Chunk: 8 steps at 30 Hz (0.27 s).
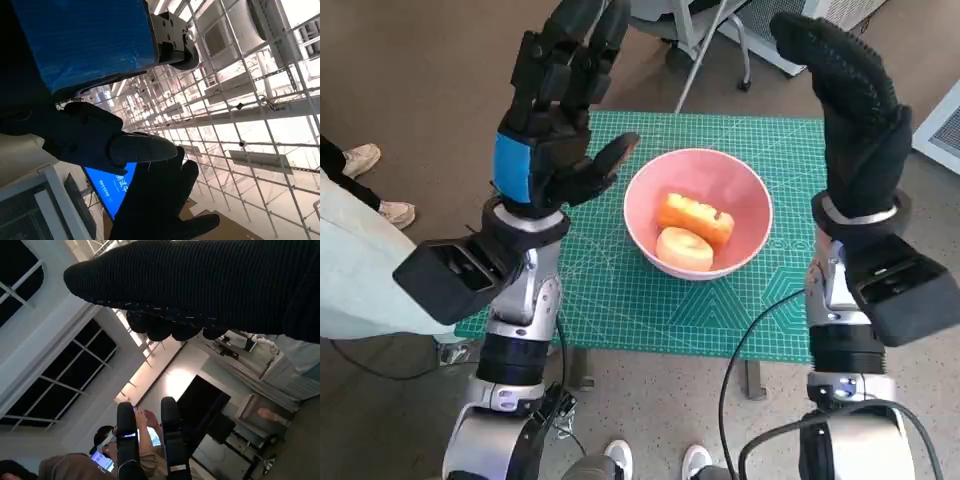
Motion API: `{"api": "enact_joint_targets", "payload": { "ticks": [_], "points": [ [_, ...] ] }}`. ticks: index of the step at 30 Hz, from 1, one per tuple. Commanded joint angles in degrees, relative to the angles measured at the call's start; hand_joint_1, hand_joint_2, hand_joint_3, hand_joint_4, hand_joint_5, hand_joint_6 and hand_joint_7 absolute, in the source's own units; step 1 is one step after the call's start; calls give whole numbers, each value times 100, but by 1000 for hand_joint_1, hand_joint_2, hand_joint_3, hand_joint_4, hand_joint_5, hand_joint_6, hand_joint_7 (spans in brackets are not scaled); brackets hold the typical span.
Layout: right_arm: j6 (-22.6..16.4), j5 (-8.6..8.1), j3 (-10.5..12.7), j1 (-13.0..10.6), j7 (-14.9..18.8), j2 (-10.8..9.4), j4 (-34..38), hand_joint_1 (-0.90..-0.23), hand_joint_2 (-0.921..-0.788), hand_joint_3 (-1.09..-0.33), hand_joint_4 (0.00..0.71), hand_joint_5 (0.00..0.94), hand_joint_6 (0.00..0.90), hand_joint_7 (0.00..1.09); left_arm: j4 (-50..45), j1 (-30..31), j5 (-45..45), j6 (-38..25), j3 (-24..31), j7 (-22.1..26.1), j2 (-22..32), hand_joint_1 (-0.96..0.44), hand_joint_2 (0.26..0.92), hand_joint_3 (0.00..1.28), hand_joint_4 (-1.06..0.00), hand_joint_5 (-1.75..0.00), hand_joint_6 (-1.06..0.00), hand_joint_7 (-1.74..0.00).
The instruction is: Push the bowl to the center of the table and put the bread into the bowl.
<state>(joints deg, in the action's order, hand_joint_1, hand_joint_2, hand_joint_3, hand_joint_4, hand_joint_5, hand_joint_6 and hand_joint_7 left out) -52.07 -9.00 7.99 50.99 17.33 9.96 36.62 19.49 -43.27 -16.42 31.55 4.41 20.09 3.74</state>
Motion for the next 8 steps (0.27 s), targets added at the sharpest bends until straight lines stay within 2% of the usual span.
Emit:
{"api": "enact_joint_targets", "payload": {
  "ticks": [1,8],
  "points": [
    [65,27,-28,-6,-15,0,89,-536,-921,-684,318,0,21,728,-39,57,17,-4,25,28,-6,-488,921,295,-260,-18,-171,-458],
    [62,1,-26,0,-11,-34,142,-532,-921,-690,317,0,29,728,-60,65,-5,-67,20,70,2,-484,921,298,-261,-16,-168,-460]
  ]
}}
